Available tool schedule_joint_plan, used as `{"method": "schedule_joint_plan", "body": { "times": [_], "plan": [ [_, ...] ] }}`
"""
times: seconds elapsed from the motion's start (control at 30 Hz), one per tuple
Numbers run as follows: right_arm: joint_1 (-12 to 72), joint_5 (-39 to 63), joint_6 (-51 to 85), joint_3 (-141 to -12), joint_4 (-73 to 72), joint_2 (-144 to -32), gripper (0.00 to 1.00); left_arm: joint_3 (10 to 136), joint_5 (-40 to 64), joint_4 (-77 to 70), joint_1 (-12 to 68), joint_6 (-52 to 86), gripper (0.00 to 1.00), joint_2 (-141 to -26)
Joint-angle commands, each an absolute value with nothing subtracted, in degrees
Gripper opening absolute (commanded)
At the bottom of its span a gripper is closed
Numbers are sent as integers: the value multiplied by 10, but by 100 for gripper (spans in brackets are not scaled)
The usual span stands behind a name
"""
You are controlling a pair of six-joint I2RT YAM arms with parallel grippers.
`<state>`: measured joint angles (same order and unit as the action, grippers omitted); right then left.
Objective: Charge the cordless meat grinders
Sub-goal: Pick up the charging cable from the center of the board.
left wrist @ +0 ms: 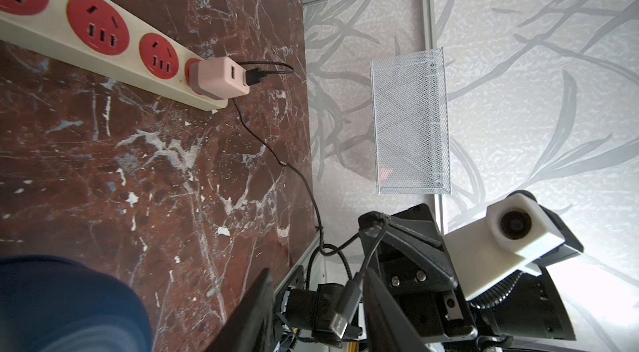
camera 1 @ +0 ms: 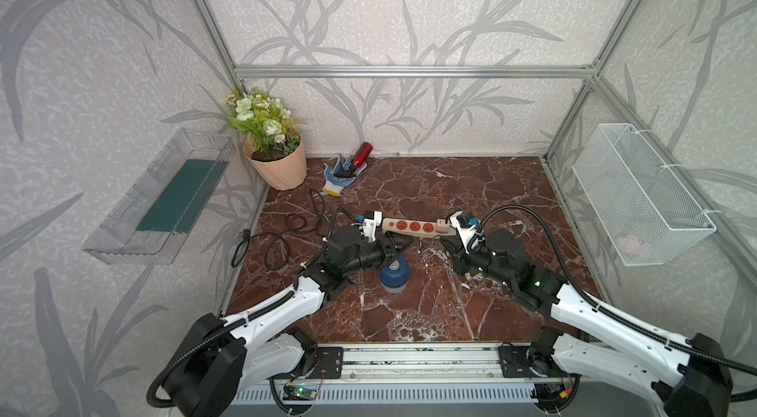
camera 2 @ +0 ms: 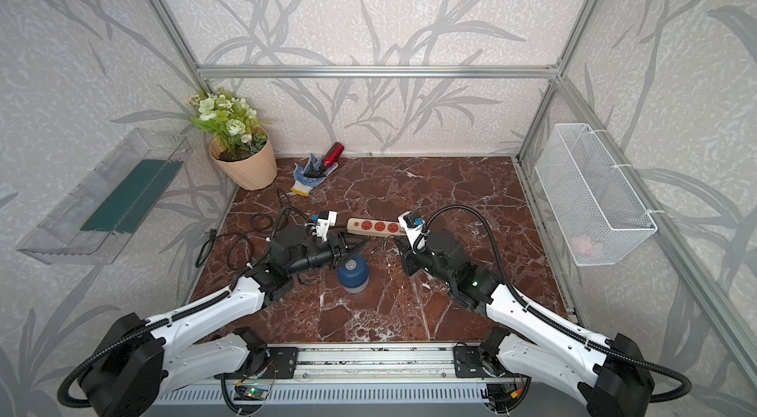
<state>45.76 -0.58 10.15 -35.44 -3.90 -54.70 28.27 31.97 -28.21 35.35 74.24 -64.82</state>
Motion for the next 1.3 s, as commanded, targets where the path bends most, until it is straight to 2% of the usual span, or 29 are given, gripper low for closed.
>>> {"method": "schedule_joint_plan", "body": {
  "times": [0.0, 0.13, 0.3, 0.83, 0.93, 1.07, 1.27],
  "plan": [
    [460, -8, 113, -342, -89, -554, 7, 279, 336, -343, 360, 786, 44, -674],
    [461, -17, 108, -339, -100, -552, 7, 269, 335, -403, 369, 813, 40, -703],
    [461, -26, 104, -335, -106, -553, 7, 278, 333, -406, 379, 816, 34, -706],
    [460, -50, 100, -323, -122, -559, 7, 282, 311, -379, 394, 822, 34, -674],
    [461, -53, 100, -319, -126, -558, 7, 283, 316, -391, 394, 830, 29, -678],
    [460, -43, 107, -319, -136, -566, 7, 285, 318, -390, 394, 830, 27, -684],
    [460, -44, 103, -316, -135, -567, 8, 286, 318, -381, 394, 825, 15, -682]
  ]
}}
